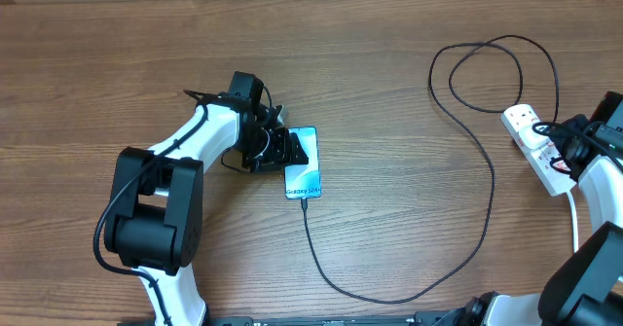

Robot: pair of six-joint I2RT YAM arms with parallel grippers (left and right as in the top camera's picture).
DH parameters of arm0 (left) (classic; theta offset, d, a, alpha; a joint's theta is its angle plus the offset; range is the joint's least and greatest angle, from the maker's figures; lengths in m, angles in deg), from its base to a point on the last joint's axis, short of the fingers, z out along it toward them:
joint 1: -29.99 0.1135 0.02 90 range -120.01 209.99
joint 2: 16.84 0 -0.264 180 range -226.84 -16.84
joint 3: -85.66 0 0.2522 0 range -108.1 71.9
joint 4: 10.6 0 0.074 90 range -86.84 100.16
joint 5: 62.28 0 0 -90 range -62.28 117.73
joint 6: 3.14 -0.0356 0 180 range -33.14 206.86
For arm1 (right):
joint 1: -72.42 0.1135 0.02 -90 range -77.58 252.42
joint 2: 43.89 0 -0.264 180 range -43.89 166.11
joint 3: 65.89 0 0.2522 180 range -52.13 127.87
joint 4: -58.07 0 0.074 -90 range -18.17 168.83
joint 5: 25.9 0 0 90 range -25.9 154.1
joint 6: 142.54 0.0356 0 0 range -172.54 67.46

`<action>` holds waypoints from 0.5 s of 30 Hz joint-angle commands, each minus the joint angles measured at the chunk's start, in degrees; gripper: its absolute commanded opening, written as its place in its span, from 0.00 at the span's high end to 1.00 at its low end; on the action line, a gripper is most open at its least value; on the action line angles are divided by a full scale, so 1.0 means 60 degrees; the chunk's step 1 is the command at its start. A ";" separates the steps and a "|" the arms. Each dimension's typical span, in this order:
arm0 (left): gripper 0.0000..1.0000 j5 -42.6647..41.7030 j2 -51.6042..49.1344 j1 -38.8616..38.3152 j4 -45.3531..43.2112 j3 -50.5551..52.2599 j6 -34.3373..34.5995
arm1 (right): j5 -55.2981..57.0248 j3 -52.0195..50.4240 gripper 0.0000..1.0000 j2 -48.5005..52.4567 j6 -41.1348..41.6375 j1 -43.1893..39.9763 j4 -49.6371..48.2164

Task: Plug charger to phone and switch on socket
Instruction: 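Press the orange switch on the power strip with the right gripper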

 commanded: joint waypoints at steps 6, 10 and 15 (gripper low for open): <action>0.01 0.2157 -0.0535 0.0015 0.0186 0.0364 0.0368 | -0.0222 0.0197 0.61 0.1253 -0.0335 -0.0015 -0.0441; 0.00 0.2310 -0.0532 0.0135 0.0470 0.0350 0.0412 | -0.0229 0.0197 0.73 0.1428 -0.0576 -0.0018 -0.0674; 0.00 0.3257 -0.0463 0.0390 0.1359 -0.0011 0.0696 | -0.0229 0.0197 0.85 0.1428 -0.0576 -0.0018 -0.0918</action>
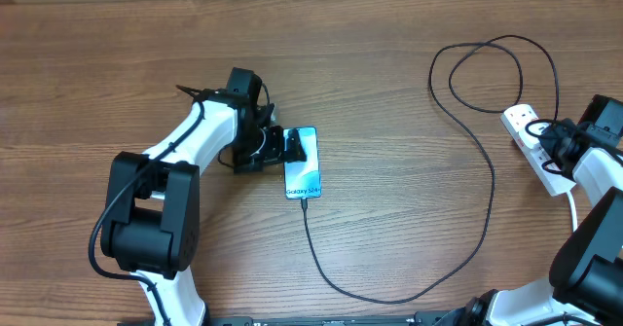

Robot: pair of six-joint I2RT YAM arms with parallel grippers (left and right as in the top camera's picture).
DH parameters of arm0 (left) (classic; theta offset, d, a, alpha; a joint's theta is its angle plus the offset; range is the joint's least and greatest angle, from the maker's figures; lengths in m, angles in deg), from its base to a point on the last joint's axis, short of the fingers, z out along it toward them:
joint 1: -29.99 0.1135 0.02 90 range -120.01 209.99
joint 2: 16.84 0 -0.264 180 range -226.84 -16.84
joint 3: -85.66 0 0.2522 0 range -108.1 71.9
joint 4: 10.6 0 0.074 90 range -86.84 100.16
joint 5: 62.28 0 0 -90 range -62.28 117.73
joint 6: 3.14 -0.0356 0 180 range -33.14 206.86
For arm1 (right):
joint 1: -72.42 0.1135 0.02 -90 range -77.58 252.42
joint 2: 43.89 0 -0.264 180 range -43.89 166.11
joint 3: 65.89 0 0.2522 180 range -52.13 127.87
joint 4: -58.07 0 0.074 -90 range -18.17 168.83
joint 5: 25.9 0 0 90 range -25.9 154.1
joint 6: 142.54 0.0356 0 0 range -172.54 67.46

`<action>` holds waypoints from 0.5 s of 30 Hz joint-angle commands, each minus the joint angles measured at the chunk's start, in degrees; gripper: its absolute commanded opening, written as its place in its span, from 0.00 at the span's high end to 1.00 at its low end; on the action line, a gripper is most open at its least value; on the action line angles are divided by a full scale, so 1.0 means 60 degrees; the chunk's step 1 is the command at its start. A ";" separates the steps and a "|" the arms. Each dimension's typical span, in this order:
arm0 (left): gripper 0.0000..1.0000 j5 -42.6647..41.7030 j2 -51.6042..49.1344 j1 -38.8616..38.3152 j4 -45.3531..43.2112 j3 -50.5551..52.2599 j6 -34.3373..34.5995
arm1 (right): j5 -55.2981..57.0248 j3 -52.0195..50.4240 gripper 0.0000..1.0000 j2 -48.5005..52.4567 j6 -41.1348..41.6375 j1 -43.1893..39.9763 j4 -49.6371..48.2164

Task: Plug charger to phone and switch on socket
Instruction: 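Press the orange switch on the power strip with the right gripper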

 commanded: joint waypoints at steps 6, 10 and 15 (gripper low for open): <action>0.00 0.2779 -0.0055 0.0433 0.1366 -0.0433 0.0481 | -0.0368 0.0197 0.96 0.0011 -0.0087 0.0025 -0.0302; 0.00 0.2932 0.0914 0.0433 0.1497 -0.0601 0.0481 | -0.0506 0.0197 0.96 0.0084 -0.0597 0.0025 -0.0477; 0.00 0.2940 0.2313 0.0437 0.1574 -0.0597 0.0481 | -0.0514 0.0197 0.96 0.0317 -0.0809 0.0025 -0.0601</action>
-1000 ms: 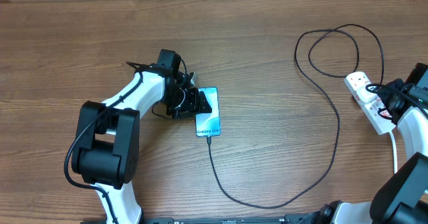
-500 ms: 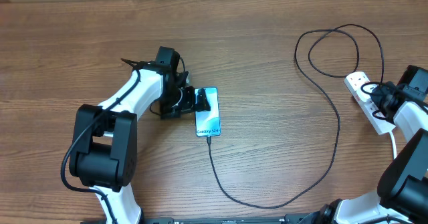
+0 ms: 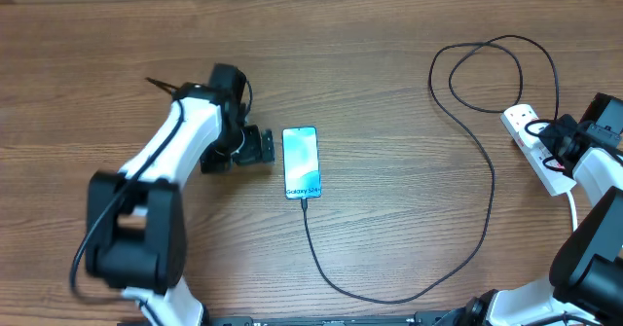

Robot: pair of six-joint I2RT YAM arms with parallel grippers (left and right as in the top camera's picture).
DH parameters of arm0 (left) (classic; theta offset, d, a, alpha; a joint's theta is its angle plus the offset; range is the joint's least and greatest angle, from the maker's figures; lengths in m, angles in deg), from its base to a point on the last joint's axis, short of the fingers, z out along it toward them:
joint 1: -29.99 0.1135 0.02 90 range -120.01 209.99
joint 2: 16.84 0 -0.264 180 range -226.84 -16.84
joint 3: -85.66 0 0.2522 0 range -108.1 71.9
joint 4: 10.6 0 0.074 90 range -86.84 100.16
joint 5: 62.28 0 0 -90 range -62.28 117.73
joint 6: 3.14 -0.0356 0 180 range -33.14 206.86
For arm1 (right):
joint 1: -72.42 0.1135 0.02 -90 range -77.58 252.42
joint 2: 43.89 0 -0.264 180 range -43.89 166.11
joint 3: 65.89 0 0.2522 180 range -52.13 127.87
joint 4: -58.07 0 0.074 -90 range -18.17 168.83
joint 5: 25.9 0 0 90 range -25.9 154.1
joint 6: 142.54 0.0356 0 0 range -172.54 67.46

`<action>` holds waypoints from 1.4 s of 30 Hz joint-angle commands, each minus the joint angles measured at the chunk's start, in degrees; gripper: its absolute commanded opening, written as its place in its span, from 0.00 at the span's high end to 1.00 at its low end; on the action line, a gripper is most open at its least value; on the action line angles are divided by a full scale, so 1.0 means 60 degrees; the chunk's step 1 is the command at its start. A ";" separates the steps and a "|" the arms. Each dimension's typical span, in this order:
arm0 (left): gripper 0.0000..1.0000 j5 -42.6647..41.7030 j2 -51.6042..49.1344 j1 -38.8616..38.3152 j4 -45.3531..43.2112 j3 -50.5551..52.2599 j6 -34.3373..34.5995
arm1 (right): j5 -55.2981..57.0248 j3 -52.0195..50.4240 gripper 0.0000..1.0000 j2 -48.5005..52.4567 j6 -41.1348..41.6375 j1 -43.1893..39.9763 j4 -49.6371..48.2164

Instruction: Plug charger to phone and switch on socket

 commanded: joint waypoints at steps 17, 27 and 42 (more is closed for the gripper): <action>0.00 0.0772 0.3854 0.0040 0.0776 -0.0331 0.0295 | -0.0823 0.0178 0.96 0.0444 -0.0357 0.0036 -0.0149; 0.00 0.1271 0.5741 0.0040 0.1045 -0.0331 0.0310 | -0.0841 0.0168 0.96 0.0546 -0.0357 0.0240 0.0011; 0.00 0.2058 0.7799 0.0040 0.1665 -0.0331 0.0386 | -0.0841 -0.0138 0.96 0.0554 -0.0342 0.0801 0.0732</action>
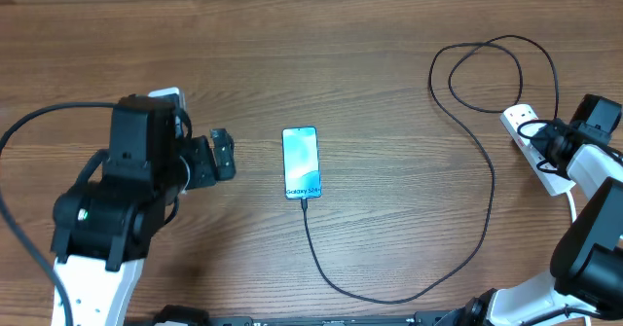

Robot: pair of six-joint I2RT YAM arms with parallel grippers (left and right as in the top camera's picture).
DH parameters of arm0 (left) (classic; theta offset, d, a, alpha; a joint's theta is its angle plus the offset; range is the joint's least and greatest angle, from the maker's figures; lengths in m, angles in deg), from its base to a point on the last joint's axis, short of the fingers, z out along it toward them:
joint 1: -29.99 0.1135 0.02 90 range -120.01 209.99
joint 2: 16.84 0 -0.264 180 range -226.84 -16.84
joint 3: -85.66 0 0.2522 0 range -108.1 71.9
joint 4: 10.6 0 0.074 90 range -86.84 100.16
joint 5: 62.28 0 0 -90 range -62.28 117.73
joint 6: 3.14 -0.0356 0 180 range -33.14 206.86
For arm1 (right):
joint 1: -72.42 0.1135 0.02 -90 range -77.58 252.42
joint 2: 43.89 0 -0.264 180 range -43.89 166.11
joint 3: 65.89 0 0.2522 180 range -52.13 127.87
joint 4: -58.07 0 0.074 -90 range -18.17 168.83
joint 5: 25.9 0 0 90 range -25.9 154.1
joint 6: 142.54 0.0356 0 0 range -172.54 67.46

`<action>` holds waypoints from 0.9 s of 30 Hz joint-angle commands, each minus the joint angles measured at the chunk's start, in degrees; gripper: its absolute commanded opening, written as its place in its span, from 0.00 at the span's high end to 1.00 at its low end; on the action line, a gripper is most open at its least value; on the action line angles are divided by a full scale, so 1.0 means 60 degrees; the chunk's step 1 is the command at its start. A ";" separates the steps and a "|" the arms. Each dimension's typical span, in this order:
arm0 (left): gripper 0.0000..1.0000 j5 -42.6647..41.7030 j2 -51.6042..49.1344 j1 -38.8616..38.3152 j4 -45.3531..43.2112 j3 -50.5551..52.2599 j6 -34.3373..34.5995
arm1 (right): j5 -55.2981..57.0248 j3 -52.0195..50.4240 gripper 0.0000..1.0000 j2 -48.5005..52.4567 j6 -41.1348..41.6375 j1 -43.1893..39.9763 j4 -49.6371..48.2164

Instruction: Plug charger to phone and switch on socket

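The phone (301, 162) lies screen up at the table's middle, its blue display lit, with the black charger cable (485, 170) plugged into its lower end. The cable loops right and up to the white socket strip (533, 141) at the far right. My left gripper (223, 157) sits well left of the phone, apart from it, nothing between its fingers; its opening is hard to read. My right gripper (543, 139) rests over the socket strip, its fingertips against the strip's top; whether it is open or shut is unclear.
Wooden table (389, 63) all around. The cable forms a big coil at the back right (492, 73) and a low loop near the front edge (389, 297). Both arm bases stand at the front corners.
My left arm has drawn back to the left, leaving a wider gap to the phone. My right gripper has shifted slightly toward the socket strip's upper end.
At first my left gripper was on the phone's left edge, with the cable plugged in. It then came off the phone and was further left at each moment. Meanwhile my right gripper reached the socket strip and has stayed on it.
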 commanded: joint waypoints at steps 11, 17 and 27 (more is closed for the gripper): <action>0.00 0.0565 0.1829 0.0036 0.0466 -0.0160 0.0237 | 0.0215 -0.0117 0.96 -0.0055 0.0834 0.0423 0.1450; 0.00 0.1104 0.3322 0.0036 0.0466 -0.0160 0.0237 | 0.0769 -0.0117 0.96 -0.1151 0.1290 0.0404 0.1927; 0.00 0.2302 0.5574 0.0036 0.0743 -0.0160 0.0237 | 0.0608 -0.0117 0.96 -0.4371 0.1297 0.0616 0.2521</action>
